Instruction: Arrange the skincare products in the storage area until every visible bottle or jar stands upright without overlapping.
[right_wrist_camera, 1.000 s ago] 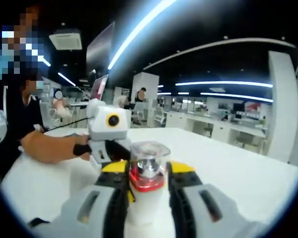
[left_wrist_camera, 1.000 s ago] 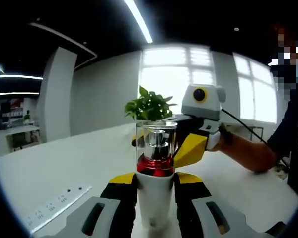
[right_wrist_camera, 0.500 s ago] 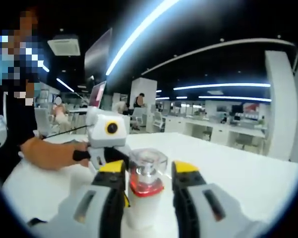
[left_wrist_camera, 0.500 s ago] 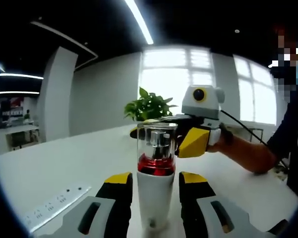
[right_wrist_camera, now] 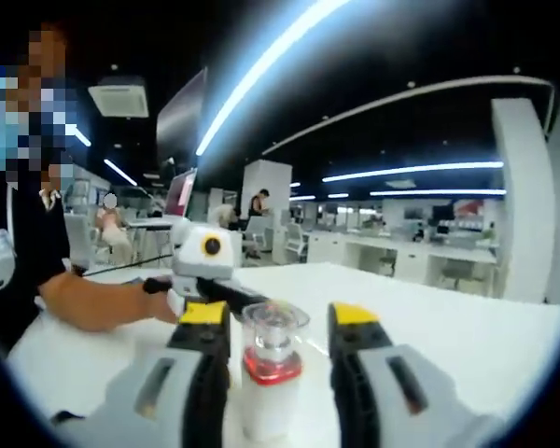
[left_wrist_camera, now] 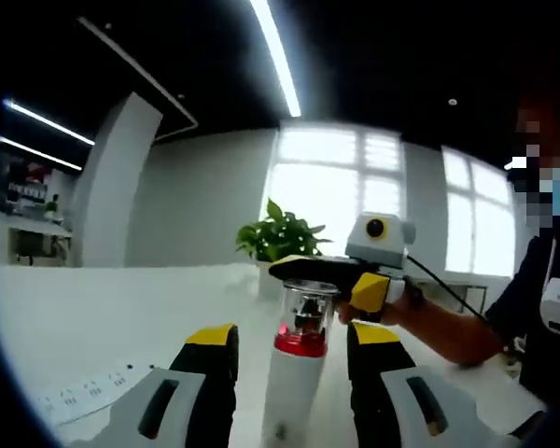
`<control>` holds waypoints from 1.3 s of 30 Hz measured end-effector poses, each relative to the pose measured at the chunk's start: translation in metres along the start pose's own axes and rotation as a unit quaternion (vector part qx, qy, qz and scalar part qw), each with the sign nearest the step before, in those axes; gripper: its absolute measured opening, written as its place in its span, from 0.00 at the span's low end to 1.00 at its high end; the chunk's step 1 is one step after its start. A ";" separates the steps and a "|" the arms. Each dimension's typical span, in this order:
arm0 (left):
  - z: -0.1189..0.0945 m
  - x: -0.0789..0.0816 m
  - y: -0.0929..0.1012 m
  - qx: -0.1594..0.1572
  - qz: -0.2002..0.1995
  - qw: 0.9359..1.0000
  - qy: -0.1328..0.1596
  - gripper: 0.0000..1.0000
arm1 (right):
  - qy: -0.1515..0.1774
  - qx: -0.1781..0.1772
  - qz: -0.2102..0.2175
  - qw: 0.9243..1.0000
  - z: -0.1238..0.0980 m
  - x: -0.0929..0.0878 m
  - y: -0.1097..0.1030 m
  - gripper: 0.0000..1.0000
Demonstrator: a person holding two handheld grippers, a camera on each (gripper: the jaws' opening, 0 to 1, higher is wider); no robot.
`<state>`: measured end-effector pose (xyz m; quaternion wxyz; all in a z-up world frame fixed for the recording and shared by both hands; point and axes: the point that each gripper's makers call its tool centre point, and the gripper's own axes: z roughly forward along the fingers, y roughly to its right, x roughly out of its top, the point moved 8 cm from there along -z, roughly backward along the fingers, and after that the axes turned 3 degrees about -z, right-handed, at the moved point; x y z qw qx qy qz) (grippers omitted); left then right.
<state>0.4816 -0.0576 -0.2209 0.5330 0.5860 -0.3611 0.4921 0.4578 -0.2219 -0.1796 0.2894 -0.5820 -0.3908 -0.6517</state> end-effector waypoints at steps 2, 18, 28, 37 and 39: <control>0.000 0.000 0.000 0.004 0.001 1.000 0.000 0.48 | 0.002 -0.001 0.001 1.000 0.000 0.000 0.000 0.41; -0.002 0.000 -0.001 0.013 0.004 1.000 -0.004 0.52 | 0.024 -0.007 0.021 0.999 -0.003 0.008 0.003 0.47; 0.000 0.003 0.002 0.030 0.011 1.000 0.000 0.67 | 0.025 -0.008 0.022 0.999 -0.005 0.012 0.003 0.52; -0.003 0.007 0.002 0.037 0.016 0.999 0.006 0.72 | 0.037 -0.014 0.035 0.999 -0.007 0.017 0.004 0.62; -0.003 0.009 0.002 0.038 0.016 0.999 0.008 0.73 | 0.038 -0.015 0.036 0.999 -0.008 0.018 0.004 0.65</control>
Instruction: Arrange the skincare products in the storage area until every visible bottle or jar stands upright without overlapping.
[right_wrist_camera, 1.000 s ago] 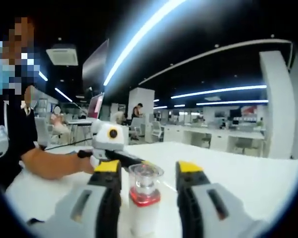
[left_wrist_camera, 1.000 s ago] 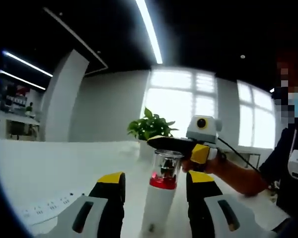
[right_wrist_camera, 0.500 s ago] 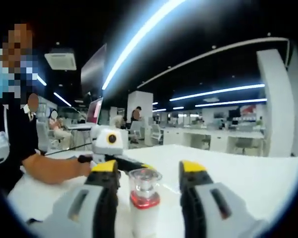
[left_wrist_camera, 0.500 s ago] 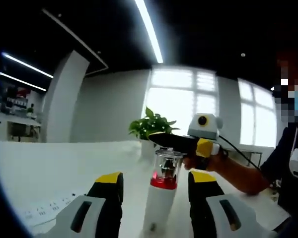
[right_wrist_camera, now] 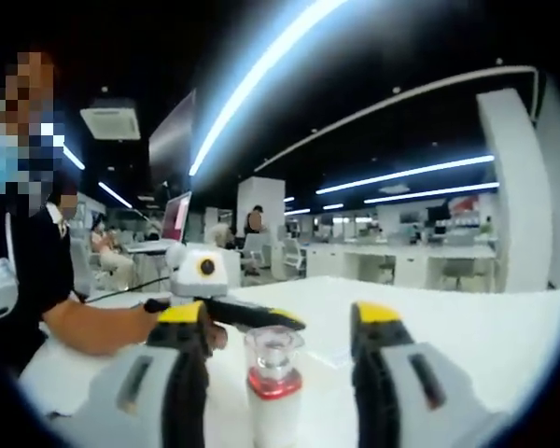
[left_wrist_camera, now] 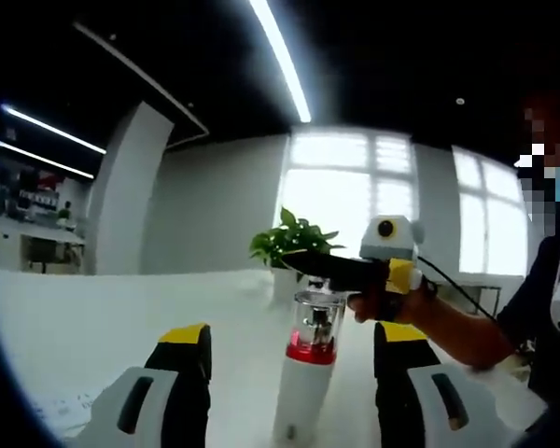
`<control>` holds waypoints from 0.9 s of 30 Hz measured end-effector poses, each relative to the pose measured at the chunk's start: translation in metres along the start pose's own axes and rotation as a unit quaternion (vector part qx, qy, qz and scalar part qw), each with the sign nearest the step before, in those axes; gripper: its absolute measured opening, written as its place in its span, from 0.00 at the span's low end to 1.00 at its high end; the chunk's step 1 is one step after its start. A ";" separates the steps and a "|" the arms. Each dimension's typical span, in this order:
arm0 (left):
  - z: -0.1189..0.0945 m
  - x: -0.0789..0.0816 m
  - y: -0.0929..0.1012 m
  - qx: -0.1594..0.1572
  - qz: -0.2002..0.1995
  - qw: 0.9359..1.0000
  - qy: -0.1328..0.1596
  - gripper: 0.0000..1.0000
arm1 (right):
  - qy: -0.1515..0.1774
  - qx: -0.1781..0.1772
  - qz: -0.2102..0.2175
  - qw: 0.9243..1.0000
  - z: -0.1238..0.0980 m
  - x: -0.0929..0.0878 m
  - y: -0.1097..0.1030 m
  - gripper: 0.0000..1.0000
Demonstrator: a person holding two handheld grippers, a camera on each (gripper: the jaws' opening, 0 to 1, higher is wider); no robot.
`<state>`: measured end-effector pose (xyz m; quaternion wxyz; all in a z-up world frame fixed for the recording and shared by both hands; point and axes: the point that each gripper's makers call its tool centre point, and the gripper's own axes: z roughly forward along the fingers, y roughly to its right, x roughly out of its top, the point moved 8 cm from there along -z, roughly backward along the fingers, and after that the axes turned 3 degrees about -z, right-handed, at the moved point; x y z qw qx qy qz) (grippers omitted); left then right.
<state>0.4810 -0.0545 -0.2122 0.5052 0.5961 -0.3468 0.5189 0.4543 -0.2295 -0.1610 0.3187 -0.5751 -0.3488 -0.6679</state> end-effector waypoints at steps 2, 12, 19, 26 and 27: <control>0.000 0.001 0.001 0.002 0.001 1.000 0.002 0.76 | -0.001 0.001 0.001 1.000 -0.001 0.001 -0.001 0.68; -0.003 0.005 0.008 0.020 0.003 1.000 0.016 0.92 | -0.010 0.024 0.008 1.000 -0.004 0.007 -0.008 0.86; -0.007 0.005 0.015 0.019 0.000 1.000 0.024 0.98 | -0.036 0.043 0.008 0.998 -0.011 0.006 -0.012 1.00; -0.009 0.000 0.017 0.023 0.000 1.000 0.007 0.99 | -0.093 0.072 0.008 0.993 -0.016 -0.004 -0.022 1.00; -0.009 0.000 0.017 0.024 0.001 1.000 0.004 0.99 | -0.105 0.077 0.010 0.991 -0.017 -0.005 -0.024 1.00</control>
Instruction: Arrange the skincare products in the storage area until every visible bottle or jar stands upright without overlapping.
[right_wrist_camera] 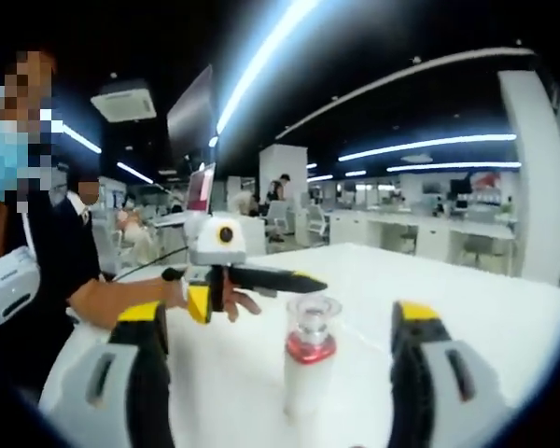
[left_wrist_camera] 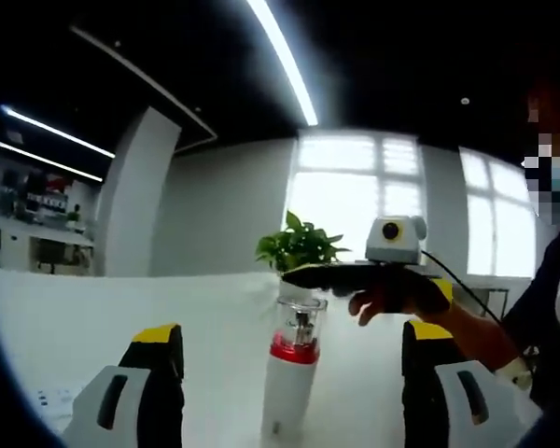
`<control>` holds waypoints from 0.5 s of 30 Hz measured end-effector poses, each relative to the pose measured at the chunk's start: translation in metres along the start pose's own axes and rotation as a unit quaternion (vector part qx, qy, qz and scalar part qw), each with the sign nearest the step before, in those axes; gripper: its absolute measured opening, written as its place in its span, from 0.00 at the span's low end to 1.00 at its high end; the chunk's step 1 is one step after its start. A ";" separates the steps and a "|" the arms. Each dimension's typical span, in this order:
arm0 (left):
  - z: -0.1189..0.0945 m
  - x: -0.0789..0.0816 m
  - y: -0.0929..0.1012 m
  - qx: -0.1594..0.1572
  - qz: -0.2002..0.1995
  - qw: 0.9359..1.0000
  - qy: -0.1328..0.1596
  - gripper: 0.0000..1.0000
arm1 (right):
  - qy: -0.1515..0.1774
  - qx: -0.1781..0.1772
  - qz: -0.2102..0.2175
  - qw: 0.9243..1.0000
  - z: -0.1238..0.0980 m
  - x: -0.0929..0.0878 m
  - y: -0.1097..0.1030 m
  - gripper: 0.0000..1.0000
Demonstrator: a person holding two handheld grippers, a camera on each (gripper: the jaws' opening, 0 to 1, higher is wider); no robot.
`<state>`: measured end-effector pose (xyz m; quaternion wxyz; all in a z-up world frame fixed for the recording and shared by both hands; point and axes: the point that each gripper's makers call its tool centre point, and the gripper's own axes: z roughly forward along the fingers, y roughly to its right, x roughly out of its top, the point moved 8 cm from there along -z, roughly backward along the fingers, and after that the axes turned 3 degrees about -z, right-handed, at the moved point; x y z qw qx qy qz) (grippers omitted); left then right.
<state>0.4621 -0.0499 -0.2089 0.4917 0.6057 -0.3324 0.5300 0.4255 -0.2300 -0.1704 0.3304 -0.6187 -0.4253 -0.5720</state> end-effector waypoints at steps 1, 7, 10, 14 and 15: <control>0.000 -0.001 0.001 0.001 0.003 1.000 -0.006 0.99 | -0.005 0.003 -0.003 1.000 0.000 0.000 -0.001 1.00; -0.003 0.001 0.009 0.007 0.021 0.999 -0.023 0.99 | -0.036 0.005 -0.007 0.999 -0.004 -0.004 -0.006 1.00; -0.004 0.002 0.013 0.007 0.029 0.999 -0.029 0.99 | -0.052 0.003 -0.015 0.999 -0.007 -0.003 -0.009 1.00; -0.008 0.001 0.017 0.013 0.041 0.998 -0.044 0.99 | -0.070 0.001 -0.025 0.997 -0.011 0.001 -0.016 1.00; -0.009 0.000 0.018 0.014 0.043 0.998 -0.047 0.99 | -0.075 -0.001 -0.030 0.997 -0.012 0.001 -0.017 1.00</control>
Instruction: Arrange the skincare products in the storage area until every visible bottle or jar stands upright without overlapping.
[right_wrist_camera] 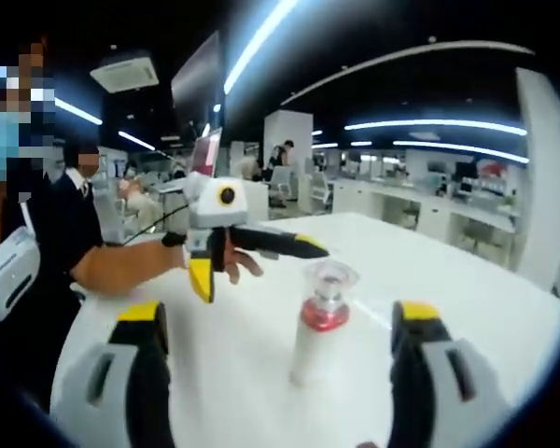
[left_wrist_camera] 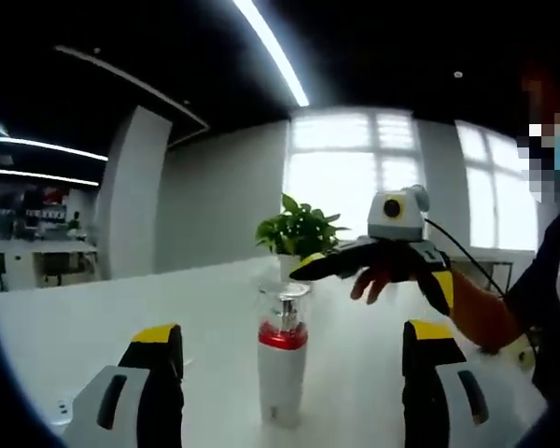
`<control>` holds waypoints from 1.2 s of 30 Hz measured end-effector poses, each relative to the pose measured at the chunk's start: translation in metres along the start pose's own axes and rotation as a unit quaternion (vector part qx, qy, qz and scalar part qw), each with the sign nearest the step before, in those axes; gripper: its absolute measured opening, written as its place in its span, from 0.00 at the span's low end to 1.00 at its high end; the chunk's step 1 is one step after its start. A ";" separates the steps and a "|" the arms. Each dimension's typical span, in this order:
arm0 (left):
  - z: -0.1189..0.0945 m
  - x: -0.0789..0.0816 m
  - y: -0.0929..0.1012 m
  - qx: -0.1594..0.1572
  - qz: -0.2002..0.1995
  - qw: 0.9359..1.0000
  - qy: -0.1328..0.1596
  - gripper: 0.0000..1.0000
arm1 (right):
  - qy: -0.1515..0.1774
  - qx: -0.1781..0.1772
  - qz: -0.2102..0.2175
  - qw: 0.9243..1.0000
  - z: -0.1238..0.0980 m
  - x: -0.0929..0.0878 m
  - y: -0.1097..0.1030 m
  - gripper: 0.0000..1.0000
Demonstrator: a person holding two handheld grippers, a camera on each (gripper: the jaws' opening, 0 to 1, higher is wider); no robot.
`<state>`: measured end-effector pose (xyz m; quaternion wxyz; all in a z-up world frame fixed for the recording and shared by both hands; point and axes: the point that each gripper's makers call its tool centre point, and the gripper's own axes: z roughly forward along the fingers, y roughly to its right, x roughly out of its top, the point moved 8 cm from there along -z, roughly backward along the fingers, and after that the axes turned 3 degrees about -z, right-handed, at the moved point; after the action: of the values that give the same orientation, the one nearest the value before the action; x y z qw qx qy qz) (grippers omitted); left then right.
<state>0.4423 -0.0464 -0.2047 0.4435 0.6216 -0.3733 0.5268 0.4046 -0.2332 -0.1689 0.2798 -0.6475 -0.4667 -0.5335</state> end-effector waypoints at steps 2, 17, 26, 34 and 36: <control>-0.003 0.000 0.002 0.002 0.002 1.000 -0.003 0.99 | -0.015 -0.003 -0.005 1.000 -0.001 0.000 -0.002 1.00; -0.020 -0.002 0.017 0.016 0.013 1.000 -0.008 0.99 | -0.100 -0.026 -0.050 0.993 -0.004 0.001 -0.014 1.00; -0.027 -0.002 0.030 0.018 0.024 0.999 -0.019 0.99 | -0.129 -0.029 -0.072 0.989 -0.007 0.004 -0.024 1.00; -0.040 -0.003 0.044 0.027 0.046 0.998 -0.036 0.99 | -0.152 -0.046 -0.093 0.983 -0.016 0.008 -0.028 1.00; -0.044 -0.003 0.046 0.036 0.052 0.997 -0.038 0.99 | -0.156 -0.052 -0.097 0.982 -0.018 0.009 -0.028 1.00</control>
<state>0.3850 -0.0199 -0.1977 0.3783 0.6365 -0.4026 0.5382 0.3715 -0.2343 -0.1592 0.1169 -0.6878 -0.5370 -0.4743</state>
